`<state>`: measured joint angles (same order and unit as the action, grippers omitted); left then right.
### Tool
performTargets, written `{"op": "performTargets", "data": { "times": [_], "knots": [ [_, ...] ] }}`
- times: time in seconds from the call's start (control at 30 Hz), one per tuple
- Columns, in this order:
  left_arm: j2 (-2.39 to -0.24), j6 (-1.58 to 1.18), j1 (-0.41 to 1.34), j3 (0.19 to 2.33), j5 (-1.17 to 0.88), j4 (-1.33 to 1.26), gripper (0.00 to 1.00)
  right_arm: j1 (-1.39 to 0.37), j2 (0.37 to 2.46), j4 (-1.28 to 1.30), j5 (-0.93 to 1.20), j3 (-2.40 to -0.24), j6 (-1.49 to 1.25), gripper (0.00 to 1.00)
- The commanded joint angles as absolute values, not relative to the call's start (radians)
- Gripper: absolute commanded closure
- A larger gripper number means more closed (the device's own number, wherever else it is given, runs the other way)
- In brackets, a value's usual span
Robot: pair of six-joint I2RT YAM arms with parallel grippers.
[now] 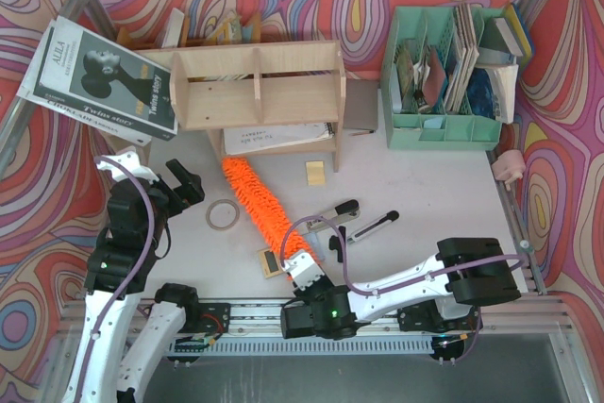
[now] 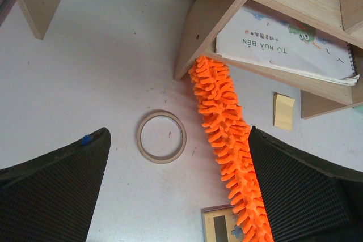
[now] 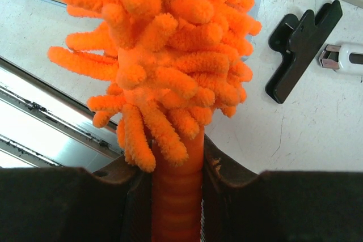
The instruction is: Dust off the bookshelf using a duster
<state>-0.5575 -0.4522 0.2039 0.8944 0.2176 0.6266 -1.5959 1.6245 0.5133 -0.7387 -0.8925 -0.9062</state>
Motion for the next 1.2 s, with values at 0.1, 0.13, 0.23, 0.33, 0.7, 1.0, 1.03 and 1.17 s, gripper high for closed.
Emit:
{"op": "performTargets", "data": {
  "times": [0.1,0.13,0.23,0.33,0.7,1.0,1.03,1.17],
  "knots": [
    [-0.552,-0.457,0.198,0.882,0.213,0.618,0.01,-1.596,1.635,0.648,-0.844,-0.939,-1.079,1.00],
    [-0.553,-0.457,0.198,0.881,0.212,0.618,0.01,-1.592,1.645,0.686,-0.850,-0.949,-1.119,1.00],
    [-0.555,-0.457,0.198,0.881,0.211,0.618,0.02,-1.585,1.668,0.838,-0.871,-0.980,-1.291,1.00],
    [-0.555,-0.457,0.198,0.881,0.210,0.618,0.01,-1.580,1.696,1.063,-0.888,-1.005,-1.572,1.00],
    [-0.554,-0.457,0.198,0.880,0.211,0.618,0.01,-1.556,1.696,1.228,-0.859,-0.986,-1.803,1.00],
    [-0.557,-0.457,0.198,0.881,0.210,0.620,0.01,-1.487,1.603,1.040,-0.811,-0.898,-1.636,1.00],
    [-0.557,-0.457,0.198,0.880,0.211,0.620,0.02,-1.475,1.593,1.002,-0.798,-0.887,-1.591,1.00],
    [-0.557,-0.457,0.198,0.881,0.212,0.620,0.01,-1.414,1.550,0.839,-0.740,-0.838,-1.406,1.00]
  ]
}}
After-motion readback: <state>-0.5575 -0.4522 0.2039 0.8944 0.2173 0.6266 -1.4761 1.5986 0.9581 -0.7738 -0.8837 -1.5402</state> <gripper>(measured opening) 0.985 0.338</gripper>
